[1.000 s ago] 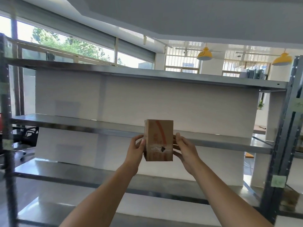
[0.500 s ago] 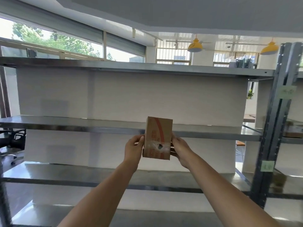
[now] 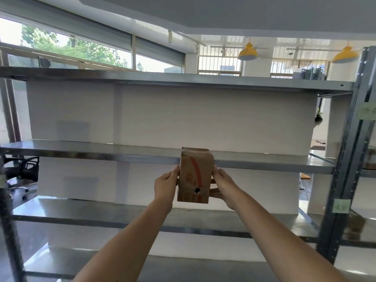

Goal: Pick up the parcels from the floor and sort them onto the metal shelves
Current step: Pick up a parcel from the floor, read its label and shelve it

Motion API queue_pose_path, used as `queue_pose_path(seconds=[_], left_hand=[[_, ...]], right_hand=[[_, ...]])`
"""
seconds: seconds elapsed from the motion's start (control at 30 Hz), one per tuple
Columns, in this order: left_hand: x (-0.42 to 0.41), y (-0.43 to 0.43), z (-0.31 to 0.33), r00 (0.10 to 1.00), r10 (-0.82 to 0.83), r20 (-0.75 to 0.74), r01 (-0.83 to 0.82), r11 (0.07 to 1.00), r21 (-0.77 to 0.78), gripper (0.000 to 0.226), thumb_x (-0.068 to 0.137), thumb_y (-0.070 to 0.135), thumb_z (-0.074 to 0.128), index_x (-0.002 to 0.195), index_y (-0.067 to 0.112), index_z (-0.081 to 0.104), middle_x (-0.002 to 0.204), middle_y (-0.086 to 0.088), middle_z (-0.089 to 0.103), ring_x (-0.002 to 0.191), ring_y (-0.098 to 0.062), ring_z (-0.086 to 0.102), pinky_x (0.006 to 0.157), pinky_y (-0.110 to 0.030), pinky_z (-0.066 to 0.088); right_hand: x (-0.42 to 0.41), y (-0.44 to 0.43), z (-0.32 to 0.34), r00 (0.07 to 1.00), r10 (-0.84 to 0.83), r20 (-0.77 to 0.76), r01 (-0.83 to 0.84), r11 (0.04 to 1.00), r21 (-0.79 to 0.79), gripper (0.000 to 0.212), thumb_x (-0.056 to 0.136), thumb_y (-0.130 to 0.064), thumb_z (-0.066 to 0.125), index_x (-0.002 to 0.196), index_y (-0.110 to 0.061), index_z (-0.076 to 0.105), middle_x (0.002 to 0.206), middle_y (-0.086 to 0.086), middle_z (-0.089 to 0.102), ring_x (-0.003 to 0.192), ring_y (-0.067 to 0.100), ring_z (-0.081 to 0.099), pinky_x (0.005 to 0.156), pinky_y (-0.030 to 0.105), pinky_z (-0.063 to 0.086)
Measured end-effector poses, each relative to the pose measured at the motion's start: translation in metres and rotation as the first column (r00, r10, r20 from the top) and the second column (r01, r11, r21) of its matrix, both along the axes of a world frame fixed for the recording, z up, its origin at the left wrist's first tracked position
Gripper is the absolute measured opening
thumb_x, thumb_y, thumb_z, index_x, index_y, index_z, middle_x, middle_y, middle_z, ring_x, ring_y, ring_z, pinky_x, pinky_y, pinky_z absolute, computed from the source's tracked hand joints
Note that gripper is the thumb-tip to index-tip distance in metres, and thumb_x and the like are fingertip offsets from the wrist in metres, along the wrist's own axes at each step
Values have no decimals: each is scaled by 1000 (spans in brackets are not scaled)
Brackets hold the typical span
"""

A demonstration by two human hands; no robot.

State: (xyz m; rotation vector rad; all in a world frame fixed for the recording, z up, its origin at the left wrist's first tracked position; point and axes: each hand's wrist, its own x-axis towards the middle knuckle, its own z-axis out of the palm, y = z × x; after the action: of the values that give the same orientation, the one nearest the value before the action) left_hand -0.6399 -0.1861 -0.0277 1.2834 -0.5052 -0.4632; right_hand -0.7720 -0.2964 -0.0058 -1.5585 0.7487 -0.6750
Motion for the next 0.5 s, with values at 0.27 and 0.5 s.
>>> queue_pose_path(seconds=[0.27,0.5], left_hand=[[6,-2,-6,994,-16,112,11,999,47,26,97,42,60,101,24,78,100,1,77,103,-20,68,97,-34,51],[9,0,0,990,-33,134,31,999,18,24,98,39,58,104,24,76,92,13,70,95,-12,63,93,-34,44]], right_hand=[[6,0,0,999,16,47,-19,998,65,48,102,-54,34,129,-20,54,122,10,65,105,27,67,88,40,59],[3,-10,-7,987,75,141,-88,992,90,32,100,-40,52,122,-16,57,120,10,67,108,25,67,96,40,56]])
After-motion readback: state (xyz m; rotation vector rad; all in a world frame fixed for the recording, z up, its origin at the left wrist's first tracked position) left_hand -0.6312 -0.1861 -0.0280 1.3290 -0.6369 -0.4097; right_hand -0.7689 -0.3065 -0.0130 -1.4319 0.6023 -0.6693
